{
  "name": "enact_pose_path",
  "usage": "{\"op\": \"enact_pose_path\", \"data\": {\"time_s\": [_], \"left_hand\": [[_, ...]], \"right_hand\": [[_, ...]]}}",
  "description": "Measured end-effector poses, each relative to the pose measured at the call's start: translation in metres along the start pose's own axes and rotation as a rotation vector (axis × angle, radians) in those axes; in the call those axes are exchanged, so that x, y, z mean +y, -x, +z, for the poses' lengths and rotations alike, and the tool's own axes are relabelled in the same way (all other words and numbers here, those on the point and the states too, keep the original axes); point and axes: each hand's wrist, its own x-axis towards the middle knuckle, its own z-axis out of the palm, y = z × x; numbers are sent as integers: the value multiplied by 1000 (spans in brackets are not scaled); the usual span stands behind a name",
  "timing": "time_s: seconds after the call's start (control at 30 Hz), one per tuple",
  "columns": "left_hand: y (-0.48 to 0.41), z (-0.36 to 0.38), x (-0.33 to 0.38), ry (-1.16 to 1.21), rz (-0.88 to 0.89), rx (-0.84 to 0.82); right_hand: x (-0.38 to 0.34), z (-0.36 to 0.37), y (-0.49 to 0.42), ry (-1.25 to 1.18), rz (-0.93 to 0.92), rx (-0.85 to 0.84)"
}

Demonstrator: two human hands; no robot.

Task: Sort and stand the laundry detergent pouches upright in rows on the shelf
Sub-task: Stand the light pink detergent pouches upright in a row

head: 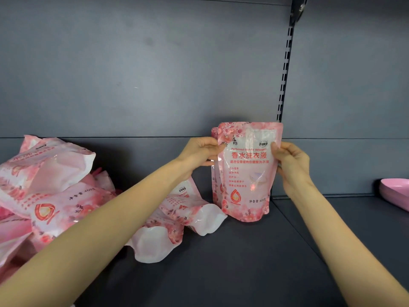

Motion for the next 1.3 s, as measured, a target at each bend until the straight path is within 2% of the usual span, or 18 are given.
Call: {"op": "enact_pose_path", "data": {"time_s": [0.23, 0.53, 0.67, 0.8, 0.93, 1.03, 1.13, 1.3], "left_hand": [[-1, 24, 3, -8, 1, -48], [3, 39, -6, -25, -7, -68], [10, 39, -5, -74, 26, -46], [26, 27, -9, -443, 131, -14], [54, 10, -13, -807, 108, -30], [79, 2, -11, -1167, 97, -29], [99, -14, -15, -1401, 93, -43], [128, -49, -12, -1523, 71, -18]], "right_hand": [[-7, -20, -4, 47, -55, 96], [8, -34, 2, 73, -27, 90], [9, -37, 9, 249, -63, 54], [7, -45, 20, 664, -225, -44], [8, -43, 45, 1167, -487, -141], [13, -32, 69, 1450, -577, -332], [22, -23, 83, 1552, -544, -467], [16, -5, 99, 1518, -445, -558]]}}
